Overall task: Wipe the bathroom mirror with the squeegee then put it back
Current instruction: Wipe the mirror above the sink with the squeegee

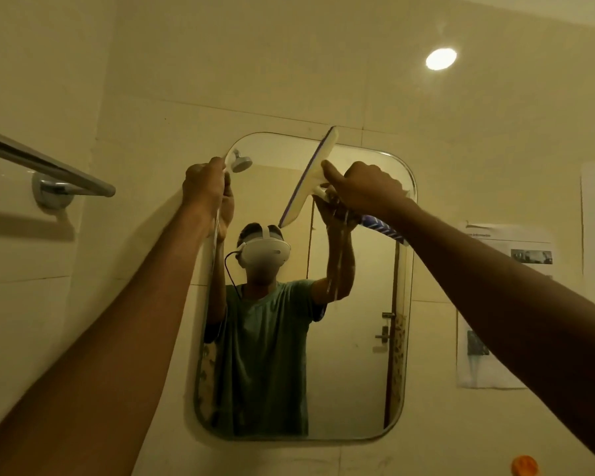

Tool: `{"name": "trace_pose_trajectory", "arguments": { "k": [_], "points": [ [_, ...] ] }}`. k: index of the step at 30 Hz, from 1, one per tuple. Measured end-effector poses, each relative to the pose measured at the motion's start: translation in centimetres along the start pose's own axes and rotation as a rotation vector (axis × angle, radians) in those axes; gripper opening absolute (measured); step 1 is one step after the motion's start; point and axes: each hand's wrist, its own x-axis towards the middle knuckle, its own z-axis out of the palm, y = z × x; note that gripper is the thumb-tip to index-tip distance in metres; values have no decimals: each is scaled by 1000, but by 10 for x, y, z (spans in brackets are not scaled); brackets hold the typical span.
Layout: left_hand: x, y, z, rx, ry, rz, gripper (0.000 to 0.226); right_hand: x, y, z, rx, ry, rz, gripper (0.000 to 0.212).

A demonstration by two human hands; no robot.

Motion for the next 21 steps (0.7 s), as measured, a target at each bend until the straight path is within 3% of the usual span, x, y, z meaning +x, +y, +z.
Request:
{"name": "trace_pose_trajectory", "arguments": {
  "k": [4,8,11,14,16,21],
  "points": [
    [1,-4,2,-48,-15,7,24,-18,39,-11,-40,-83,9,25],
    [-2,-6,8,-53,27,39,22,-56,73,1,132,-41,164,55],
    [-4,-8,7,-49,37,46,22,-68,69,5,160,-39,216,52],
    [-5,-13,6,-11,51,55,25,-53,49,-11,380,76,292,62],
    [-8,-18,8,70,65,101,28,-42,36,-21,536,129,310,57],
    [-10,-25,4,83,46,105,27,-42,24,-17,680,61,392,54]
  ]
}}
